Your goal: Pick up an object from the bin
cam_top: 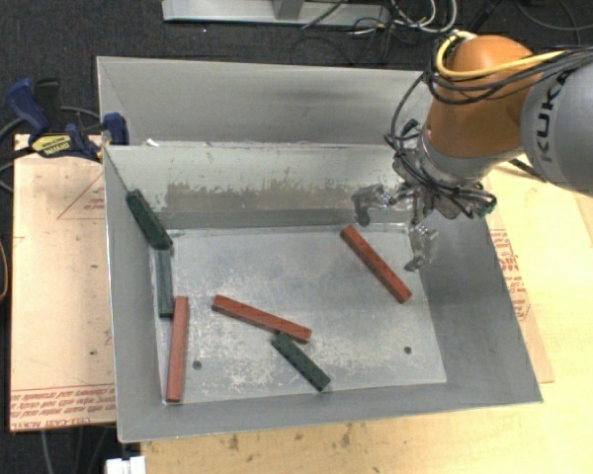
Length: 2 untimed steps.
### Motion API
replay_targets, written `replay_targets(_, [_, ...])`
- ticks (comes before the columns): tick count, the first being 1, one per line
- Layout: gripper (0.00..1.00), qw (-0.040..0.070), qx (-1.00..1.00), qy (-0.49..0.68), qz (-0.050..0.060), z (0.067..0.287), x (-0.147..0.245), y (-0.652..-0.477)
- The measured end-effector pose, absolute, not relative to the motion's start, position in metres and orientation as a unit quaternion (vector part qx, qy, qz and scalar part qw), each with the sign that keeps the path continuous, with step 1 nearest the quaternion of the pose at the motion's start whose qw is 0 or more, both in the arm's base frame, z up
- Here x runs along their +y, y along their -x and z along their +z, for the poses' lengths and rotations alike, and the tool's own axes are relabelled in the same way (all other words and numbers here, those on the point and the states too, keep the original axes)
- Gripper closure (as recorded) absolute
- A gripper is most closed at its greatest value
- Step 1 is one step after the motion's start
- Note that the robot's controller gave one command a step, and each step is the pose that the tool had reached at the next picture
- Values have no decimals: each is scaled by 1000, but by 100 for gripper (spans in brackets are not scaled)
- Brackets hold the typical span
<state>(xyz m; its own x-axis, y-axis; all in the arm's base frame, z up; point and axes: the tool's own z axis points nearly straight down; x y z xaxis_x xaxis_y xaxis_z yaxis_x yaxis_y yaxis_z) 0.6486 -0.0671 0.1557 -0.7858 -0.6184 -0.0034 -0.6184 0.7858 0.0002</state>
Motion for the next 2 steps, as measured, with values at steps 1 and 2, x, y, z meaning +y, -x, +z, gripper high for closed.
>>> replay_targets(1, [0,-2,961,277,2,66,-50,-637])
replay_targets(2, [0,2,988,157,0,71,-77,-646])
